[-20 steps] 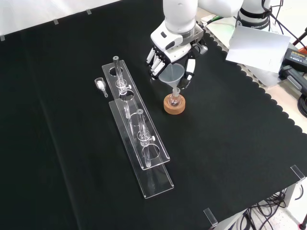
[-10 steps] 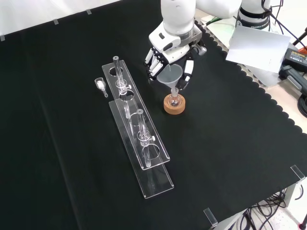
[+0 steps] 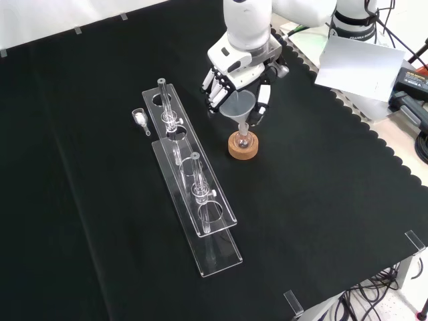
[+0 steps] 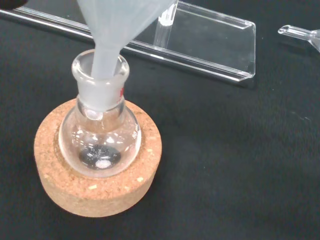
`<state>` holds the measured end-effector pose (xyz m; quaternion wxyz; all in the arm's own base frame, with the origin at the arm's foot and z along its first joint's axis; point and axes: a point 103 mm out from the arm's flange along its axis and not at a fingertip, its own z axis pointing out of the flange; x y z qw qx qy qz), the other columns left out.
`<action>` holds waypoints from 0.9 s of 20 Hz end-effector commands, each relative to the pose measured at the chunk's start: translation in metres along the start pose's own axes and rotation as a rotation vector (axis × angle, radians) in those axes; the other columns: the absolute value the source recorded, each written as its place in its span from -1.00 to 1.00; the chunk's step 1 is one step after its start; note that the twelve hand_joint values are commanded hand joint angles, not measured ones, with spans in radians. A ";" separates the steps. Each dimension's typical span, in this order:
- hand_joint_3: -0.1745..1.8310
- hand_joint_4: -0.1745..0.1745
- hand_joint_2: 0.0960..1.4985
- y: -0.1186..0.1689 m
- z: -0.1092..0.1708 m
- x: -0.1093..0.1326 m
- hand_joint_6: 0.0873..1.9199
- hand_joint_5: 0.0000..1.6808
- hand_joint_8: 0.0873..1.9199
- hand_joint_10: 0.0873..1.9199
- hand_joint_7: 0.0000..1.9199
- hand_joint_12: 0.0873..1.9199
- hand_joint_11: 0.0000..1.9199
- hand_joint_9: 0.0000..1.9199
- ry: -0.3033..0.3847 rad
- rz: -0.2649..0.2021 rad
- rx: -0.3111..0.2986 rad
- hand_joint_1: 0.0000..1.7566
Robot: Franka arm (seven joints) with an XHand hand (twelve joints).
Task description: Place the funnel on the round-bottom flask.
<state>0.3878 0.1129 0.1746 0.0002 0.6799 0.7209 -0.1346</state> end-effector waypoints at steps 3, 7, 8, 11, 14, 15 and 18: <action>-0.30 -0.52 0.03 -0.002 0.002 -0.001 -0.27 -0.31 -0.19 -0.61 -0.19 0.15 -0.24 0.15 -0.001 -0.013 0.009 -0.17; -0.30 -0.53 -0.03 -0.003 0.004 -0.003 -0.30 -0.38 -0.18 -0.57 -0.22 0.19 -0.28 0.10 0.002 -0.021 0.015 -0.19; -0.30 -0.52 -0.04 -0.003 0.004 -0.002 -0.31 -0.39 -0.18 -0.57 -0.22 0.19 -0.28 0.09 0.001 -0.023 0.016 -0.19; -0.29 -0.52 -0.07 -0.003 0.004 -0.002 -0.34 -0.43 -0.17 -0.54 -0.24 0.21 -0.30 0.07 -0.004 -0.030 0.022 -0.20; -0.29 -0.52 -0.10 -0.004 0.005 0.000 -0.37 -0.46 -0.17 -0.51 -0.26 0.23 -0.33 0.04 -0.010 -0.034 0.033 -0.21; -0.30 -0.52 -0.11 -0.004 0.005 0.000 -0.38 -0.47 -0.17 -0.51 -0.27 0.23 -0.34 0.03 -0.010 -0.036 0.036 -0.22; -0.30 -0.51 -0.13 -0.004 0.005 0.003 -0.41 -0.48 -0.17 -0.49 -0.28 0.24 -0.36 0.00 -0.020 -0.041 0.043 -0.23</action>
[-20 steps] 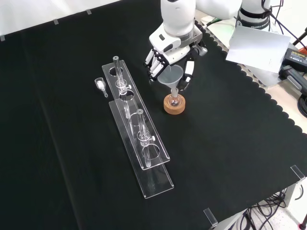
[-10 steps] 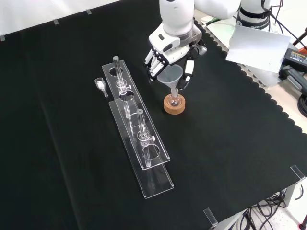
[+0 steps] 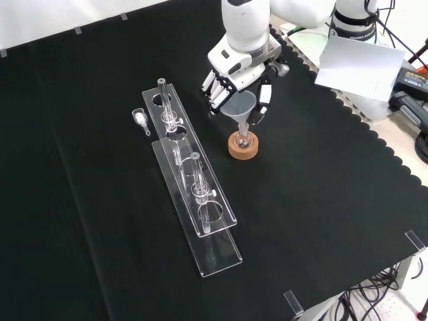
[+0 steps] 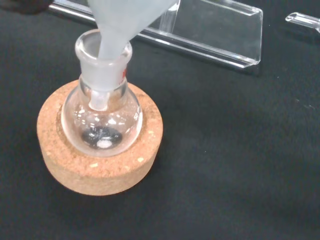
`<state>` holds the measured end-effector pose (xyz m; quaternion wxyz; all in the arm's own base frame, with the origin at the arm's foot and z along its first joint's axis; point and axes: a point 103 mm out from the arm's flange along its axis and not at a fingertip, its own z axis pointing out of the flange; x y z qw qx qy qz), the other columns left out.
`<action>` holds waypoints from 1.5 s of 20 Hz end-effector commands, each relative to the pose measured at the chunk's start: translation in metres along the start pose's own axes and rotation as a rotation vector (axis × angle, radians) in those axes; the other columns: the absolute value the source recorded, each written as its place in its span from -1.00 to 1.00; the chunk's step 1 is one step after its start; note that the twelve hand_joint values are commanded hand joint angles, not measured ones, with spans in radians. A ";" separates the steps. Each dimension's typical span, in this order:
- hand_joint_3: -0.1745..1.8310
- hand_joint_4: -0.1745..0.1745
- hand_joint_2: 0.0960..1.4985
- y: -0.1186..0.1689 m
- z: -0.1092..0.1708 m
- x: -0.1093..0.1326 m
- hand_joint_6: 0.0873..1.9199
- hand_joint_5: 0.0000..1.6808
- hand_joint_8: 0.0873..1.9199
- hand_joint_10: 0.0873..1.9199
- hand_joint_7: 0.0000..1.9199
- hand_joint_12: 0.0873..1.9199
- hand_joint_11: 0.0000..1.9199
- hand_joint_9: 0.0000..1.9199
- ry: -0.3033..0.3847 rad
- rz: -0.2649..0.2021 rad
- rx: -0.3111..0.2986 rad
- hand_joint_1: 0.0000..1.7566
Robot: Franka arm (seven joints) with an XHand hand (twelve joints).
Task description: Place the funnel on the round-bottom flask.
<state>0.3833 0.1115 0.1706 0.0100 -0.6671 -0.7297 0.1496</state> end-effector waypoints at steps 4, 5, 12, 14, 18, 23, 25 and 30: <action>-0.30 -0.51 -0.15 -0.001 -0.001 0.005 -0.47 -0.50 -0.18 -0.45 -0.37 0.27 -0.41 -0.09 -0.006 -0.015 0.012 -0.25; -0.31 -0.50 -0.15 -0.002 -0.001 0.004 -0.50 -0.51 -0.18 -0.45 -0.41 0.29 -0.43 -0.12 -0.007 -0.014 0.011 -0.26; -0.33 -0.49 -0.20 -0.004 -0.001 0.009 -0.58 -0.52 -0.22 -0.43 -0.51 0.31 -0.51 -0.21 -0.024 -0.026 0.006 -0.32; -0.34 -0.48 -0.21 -0.005 -0.001 0.008 -0.59 -0.52 -0.22 -0.44 -0.51 0.31 -0.51 -0.22 -0.021 -0.034 0.004 -0.34; -0.36 -0.48 -0.22 -0.007 0.000 0.007 -0.61 -0.52 -0.23 -0.43 -0.52 0.32 -0.52 -0.23 -0.012 -0.051 0.007 -0.37; -0.38 -0.47 -0.22 -0.008 0.002 0.007 -0.65 -0.51 -0.24 -0.43 -0.53 0.33 -0.53 -0.23 0.002 -0.063 0.013 -0.41; -0.38 -0.47 -0.22 -0.008 0.000 0.009 -0.66 -0.51 -0.24 -0.43 -0.54 0.33 -0.53 -0.24 0.000 -0.056 0.020 -0.42; -0.46 -0.44 -0.20 -0.010 -0.001 0.010 -0.78 -0.55 -0.27 -0.40 -0.70 0.37 -0.62 -0.41 0.021 -0.069 0.018 -0.48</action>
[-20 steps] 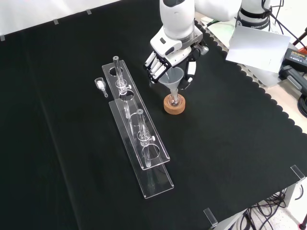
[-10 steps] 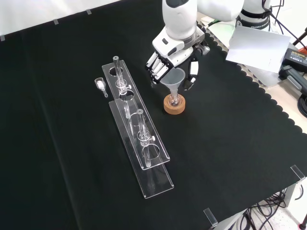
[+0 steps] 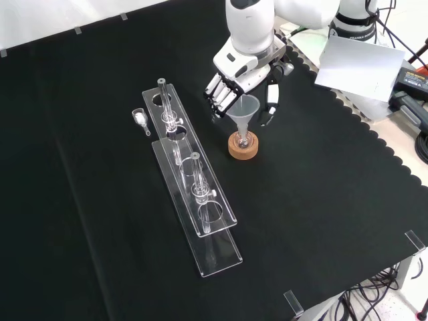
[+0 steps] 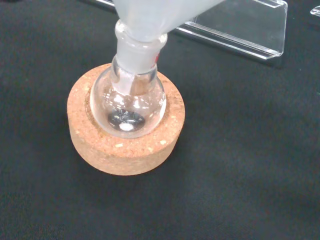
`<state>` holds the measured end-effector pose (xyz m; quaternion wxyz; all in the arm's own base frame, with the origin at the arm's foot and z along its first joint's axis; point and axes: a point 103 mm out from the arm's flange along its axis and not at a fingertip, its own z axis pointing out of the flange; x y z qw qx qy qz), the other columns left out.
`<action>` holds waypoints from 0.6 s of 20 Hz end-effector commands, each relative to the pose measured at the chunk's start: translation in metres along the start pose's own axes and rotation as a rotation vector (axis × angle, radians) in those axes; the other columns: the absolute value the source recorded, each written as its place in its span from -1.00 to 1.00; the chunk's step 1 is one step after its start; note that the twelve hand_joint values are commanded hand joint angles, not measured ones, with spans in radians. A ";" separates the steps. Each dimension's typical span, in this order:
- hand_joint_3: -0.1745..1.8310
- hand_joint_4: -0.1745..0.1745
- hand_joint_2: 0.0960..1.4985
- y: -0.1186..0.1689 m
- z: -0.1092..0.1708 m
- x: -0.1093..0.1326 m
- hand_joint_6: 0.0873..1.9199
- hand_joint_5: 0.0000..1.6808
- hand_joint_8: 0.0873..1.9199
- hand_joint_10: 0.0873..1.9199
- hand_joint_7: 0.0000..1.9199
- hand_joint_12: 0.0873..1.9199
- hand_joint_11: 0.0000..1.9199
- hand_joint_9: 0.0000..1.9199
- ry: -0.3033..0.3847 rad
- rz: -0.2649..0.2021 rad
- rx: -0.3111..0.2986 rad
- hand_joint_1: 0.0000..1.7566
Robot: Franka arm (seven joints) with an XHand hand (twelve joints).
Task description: Place the funnel on the round-bottom flask.
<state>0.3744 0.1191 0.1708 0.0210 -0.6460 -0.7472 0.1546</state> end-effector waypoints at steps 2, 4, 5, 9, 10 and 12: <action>-0.50 -0.42 -0.19 -0.002 -0.002 0.002 -0.87 -0.59 -0.29 -0.37 -0.80 0.40 -0.68 -0.51 0.028 -0.023 0.002 -0.51; -0.55 -0.40 -0.18 -0.003 -0.003 0.002 -0.95 -0.63 -0.31 -0.33 -0.87 0.43 -0.74 -0.61 0.036 -0.035 0.000 -0.53; -0.56 -0.39 -0.18 -0.003 -0.004 0.002 -0.98 -0.64 -0.32 -0.32 -0.90 0.44 -0.76 -0.64 0.038 -0.039 -0.005 -0.55; -0.61 -0.37 -0.19 -0.007 -0.010 0.004 -1.00 -0.67 -0.33 -0.28 -0.94 0.46 -0.81 -0.71 0.063 -0.053 -0.048 -0.60; -0.62 -0.36 -0.19 -0.008 -0.014 0.004 -1.00 -0.67 -0.33 -0.28 -0.94 0.47 -0.82 -0.72 0.062 -0.056 -0.066 -0.61; -0.63 -0.37 -0.19 -0.011 -0.022 0.002 -1.00 -0.67 -0.32 -0.27 -0.93 0.47 -0.83 -0.73 0.068 -0.060 -0.099 -0.62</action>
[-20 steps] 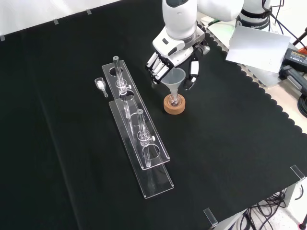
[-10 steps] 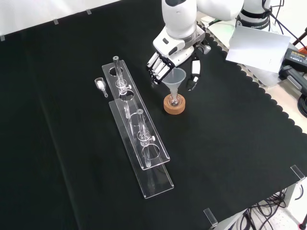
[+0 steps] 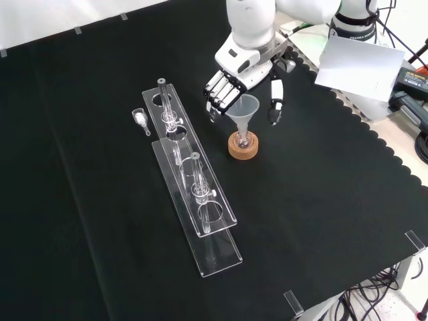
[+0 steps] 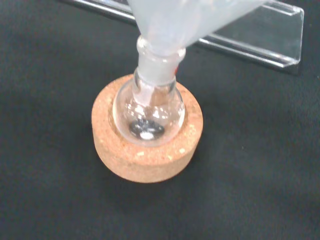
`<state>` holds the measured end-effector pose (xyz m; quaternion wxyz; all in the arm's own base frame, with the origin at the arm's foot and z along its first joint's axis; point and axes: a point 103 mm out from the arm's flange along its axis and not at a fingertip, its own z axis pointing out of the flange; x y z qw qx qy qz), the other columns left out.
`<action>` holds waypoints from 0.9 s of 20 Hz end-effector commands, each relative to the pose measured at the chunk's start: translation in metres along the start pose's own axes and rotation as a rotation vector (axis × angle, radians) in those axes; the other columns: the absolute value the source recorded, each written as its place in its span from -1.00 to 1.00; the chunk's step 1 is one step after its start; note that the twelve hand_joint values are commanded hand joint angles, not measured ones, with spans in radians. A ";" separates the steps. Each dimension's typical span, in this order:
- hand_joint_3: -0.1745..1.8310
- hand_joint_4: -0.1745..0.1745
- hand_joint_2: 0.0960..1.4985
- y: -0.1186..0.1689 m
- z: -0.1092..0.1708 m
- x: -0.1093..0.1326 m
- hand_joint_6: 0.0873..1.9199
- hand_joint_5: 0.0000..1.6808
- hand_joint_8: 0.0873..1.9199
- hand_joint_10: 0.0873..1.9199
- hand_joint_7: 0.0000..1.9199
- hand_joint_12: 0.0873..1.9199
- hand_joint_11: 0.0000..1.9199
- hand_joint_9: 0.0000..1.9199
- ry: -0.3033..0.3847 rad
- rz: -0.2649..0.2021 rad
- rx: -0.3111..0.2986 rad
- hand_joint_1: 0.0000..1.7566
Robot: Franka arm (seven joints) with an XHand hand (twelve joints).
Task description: Place the funnel on the round-bottom flask.
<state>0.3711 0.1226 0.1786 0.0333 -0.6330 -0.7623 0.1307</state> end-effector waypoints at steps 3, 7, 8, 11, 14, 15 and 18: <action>-0.64 -0.39 -0.16 -0.008 -0.031 -0.007 -1.00 -0.63 -0.31 -0.28 -0.88 0.46 -0.82 -0.68 0.047 -0.027 -0.110 -0.58; -0.64 -0.39 -0.12 -0.012 -0.047 -0.021 -1.00 -0.59 -0.31 -0.31 -0.84 0.44 -0.80 -0.61 0.050 -0.039 -0.113 -0.50; -0.64 -0.39 -0.12 -0.013 -0.050 -0.025 -1.00 -0.58 -0.31 -0.32 -0.83 0.44 -0.79 -0.60 0.044 -0.041 -0.110 -0.49; -0.65 -0.37 -0.12 -0.015 -0.058 -0.038 -1.00 -0.55 -0.31 -0.33 -0.80 0.43 -0.77 -0.58 0.039 -0.039 -0.107 -0.43; -0.65 -0.36 -0.12 -0.017 -0.065 -0.050 -1.00 -0.52 -0.32 -0.34 -0.77 0.43 -0.76 -0.56 0.040 -0.033 -0.125 -0.39; -0.65 -0.36 -0.11 -0.017 -0.067 -0.053 -1.00 -0.52 -0.32 -0.35 -0.77 0.42 -0.75 -0.55 0.040 -0.033 -0.127 -0.37; -0.65 -0.35 -0.11 -0.017 -0.070 -0.067 -1.00 -0.50 -0.33 -0.37 -0.74 0.41 -0.74 -0.52 0.042 -0.026 -0.132 -0.35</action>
